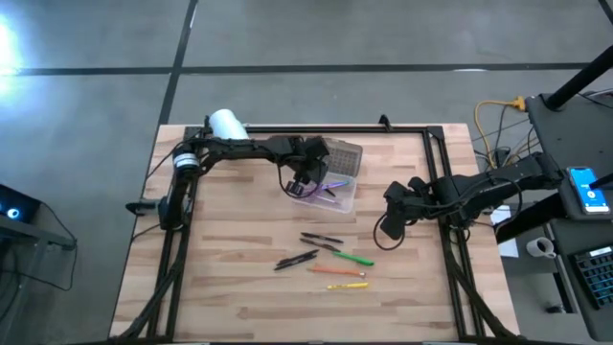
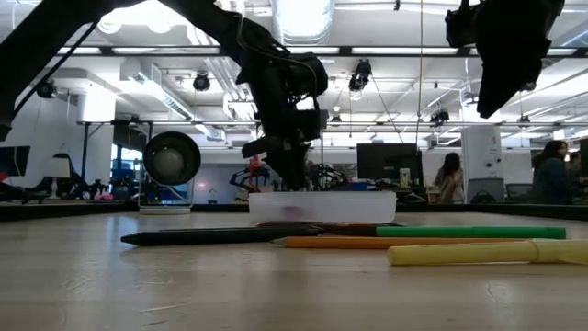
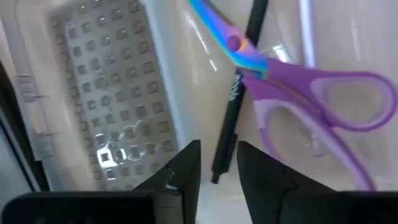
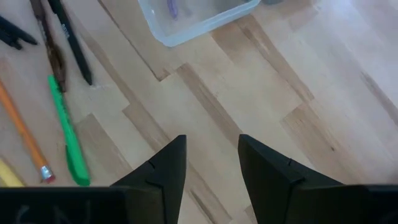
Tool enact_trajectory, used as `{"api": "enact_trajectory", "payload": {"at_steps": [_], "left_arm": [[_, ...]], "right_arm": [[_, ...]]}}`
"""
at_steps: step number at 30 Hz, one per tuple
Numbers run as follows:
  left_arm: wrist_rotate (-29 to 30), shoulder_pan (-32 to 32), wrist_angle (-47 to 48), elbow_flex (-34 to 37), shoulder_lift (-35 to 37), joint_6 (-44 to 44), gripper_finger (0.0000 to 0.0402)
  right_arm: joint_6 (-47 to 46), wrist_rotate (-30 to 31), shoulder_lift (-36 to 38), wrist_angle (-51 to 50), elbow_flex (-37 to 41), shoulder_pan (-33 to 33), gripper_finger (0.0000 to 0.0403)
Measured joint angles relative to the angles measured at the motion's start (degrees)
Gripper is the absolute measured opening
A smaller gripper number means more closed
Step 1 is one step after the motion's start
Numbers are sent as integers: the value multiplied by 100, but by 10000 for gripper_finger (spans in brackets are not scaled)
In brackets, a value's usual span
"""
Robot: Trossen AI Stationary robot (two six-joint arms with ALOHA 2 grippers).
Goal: Pick & place school supplies into a supply box
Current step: Adjust the black pen in the supply box
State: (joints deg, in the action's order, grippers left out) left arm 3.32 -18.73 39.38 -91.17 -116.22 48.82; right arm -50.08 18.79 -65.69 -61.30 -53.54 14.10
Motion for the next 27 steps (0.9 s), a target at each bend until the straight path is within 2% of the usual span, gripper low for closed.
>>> {"api": "enact_trajectory", "payload": {"at_steps": [9,19,27], "left_arm": [[-71,5,-256,351,-37,554,72],[-90,-85,-481,338,-80,614,71],[-180,-93,-859,649,-85,621,71]], "right_arm": [[0,69,0,0,2,-10,137],[-91,70,0,1,9,-12,137],[-156,74,0,2,9,-12,137]]}}
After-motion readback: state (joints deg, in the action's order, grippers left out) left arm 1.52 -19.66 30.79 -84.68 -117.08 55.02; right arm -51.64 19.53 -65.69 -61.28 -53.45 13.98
